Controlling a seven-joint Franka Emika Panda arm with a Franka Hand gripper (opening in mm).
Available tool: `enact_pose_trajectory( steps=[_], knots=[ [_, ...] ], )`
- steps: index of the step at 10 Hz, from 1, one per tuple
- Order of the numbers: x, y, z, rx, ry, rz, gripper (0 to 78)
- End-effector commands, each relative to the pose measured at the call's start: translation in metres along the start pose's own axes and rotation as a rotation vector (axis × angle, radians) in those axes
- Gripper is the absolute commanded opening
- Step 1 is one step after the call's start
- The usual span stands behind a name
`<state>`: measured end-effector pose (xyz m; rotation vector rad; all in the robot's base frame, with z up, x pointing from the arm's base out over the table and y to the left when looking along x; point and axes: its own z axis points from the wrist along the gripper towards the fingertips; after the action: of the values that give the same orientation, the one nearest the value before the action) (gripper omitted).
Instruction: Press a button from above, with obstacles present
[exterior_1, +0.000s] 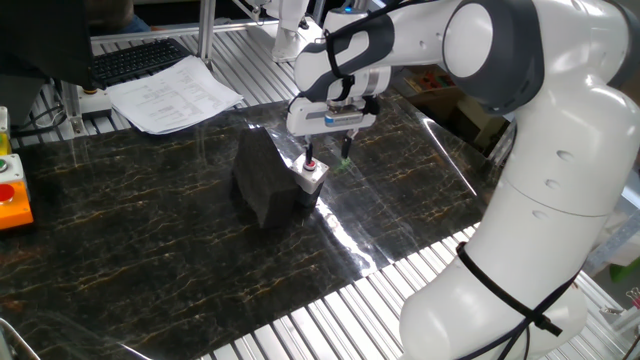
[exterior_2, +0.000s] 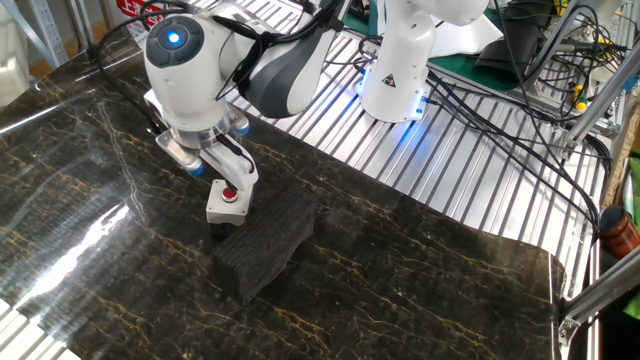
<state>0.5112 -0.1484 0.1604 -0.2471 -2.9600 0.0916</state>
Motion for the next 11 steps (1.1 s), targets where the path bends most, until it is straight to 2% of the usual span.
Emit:
enact_pose_trajectory(
  steps=[1, 11],
  knots=[
    [0.0, -0.004, -0.002, 0.003, -0.005, -0.009, 77.5],
    [-0.004, -0.003, 0.009, 0.007, 0.009, -0.005, 77.5]
  ],
)
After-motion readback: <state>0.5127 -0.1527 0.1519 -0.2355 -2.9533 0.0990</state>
